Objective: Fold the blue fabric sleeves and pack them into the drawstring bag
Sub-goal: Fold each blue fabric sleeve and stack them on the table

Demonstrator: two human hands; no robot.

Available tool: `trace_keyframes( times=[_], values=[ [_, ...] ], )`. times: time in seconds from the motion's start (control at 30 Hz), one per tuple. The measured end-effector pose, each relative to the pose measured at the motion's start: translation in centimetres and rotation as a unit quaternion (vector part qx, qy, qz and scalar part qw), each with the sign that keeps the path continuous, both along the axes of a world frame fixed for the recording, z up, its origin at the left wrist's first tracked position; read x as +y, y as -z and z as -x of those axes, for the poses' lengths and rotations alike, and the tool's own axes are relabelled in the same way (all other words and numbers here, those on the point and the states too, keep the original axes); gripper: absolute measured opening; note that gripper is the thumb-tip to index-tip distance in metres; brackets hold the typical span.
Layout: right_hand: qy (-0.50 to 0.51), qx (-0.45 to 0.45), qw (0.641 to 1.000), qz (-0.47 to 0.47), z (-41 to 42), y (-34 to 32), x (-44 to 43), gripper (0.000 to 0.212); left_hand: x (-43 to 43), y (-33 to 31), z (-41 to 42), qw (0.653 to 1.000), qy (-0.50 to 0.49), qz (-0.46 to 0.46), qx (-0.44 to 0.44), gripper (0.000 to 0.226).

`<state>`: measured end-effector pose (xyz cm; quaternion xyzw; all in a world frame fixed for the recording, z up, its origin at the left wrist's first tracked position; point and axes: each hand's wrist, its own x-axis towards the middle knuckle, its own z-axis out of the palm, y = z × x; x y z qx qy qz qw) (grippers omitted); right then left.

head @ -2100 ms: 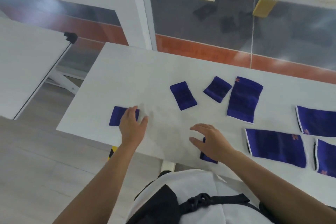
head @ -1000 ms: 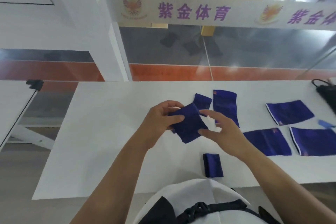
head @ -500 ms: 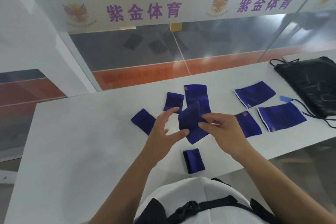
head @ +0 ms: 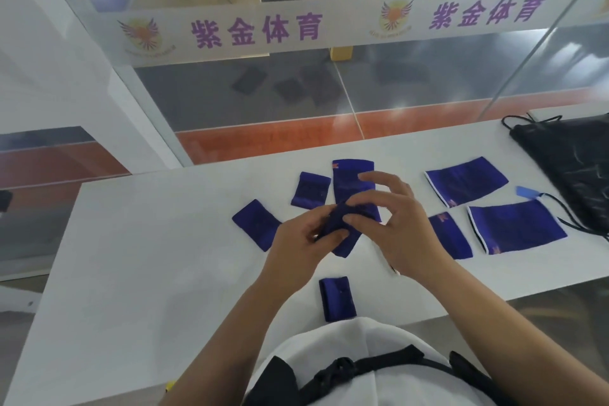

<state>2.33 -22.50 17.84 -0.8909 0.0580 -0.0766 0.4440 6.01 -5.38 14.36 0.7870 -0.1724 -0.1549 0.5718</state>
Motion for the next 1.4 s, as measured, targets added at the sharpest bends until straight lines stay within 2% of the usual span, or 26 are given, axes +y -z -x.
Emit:
trace_keyframes(
  times=[0.07,0.13,0.17,0.27,0.37,0.6,0.8,0.87,1.03,1.13,1.23,1.3,1.4],
  values=[
    [0.015,0.009,0.998,-0.065,0.1,-0.5,-1.2,0.027,-0.6,-0.2,0.4,0.997,-0.025,0.047,0.052,0.025],
    [0.014,0.078,0.985,-0.155,0.3,-1.2,-2.6,0.045,-1.2,-0.5,0.7,0.987,-0.045,0.101,0.113,0.026],
    [0.000,0.114,0.975,-0.189,0.4,-1.3,-3.3,0.047,-1.5,-0.6,0.9,0.983,-0.051,0.118,0.133,0.026],
    [-0.033,0.163,0.952,-0.256,1.0,-1.3,-4.3,0.031,-2.2,-0.8,1.4,0.979,-0.063,0.122,0.151,0.025],
    [-0.026,0.155,0.948,-0.276,1.6,-0.6,-4.6,0.019,-2.9,-0.6,2.2,0.980,-0.080,0.105,0.152,0.024],
    [0.017,0.169,0.927,-0.335,2.4,1.9,-5.8,0.017,-3.8,0.3,4.4,0.976,-0.099,0.078,0.180,0.035],
    [0.062,0.212,0.863,-0.454,3.7,5.1,-6.6,0.022,-3.9,2.3,6.9,0.956,-0.154,0.057,0.245,0.025],
    [0.049,0.245,0.854,-0.457,4.4,6.4,-6.5,0.019,-4.1,3.1,7.6,0.944,-0.182,0.052,0.271,0.021],
    [-0.008,0.321,0.864,-0.388,5.2,8.4,-7.0,0.026,-3.8,5.1,9.0,0.936,-0.208,0.007,0.285,0.020],
    [-0.023,0.350,0.849,-0.395,5.2,9.3,-7.4,0.029,-3.8,5.4,9.8,0.922,-0.220,0.048,0.317,0.022],
    [0.013,0.370,0.832,-0.413,5.6,10.3,-6.7,0.029,-4.4,6.4,10.5,0.888,-0.283,0.089,0.353,0.020],
    [0.062,0.364,0.835,-0.408,6.3,10.9,-5.5,0.024,-4.8,7.4,11.4,0.862,-0.320,0.100,0.380,0.021],
    [0.104,0.367,0.836,-0.393,7.5,12.1,-3.9,0.014,-5.5,8.9,13.0,0.850,-0.323,0.102,0.403,0.025]
  ],
)
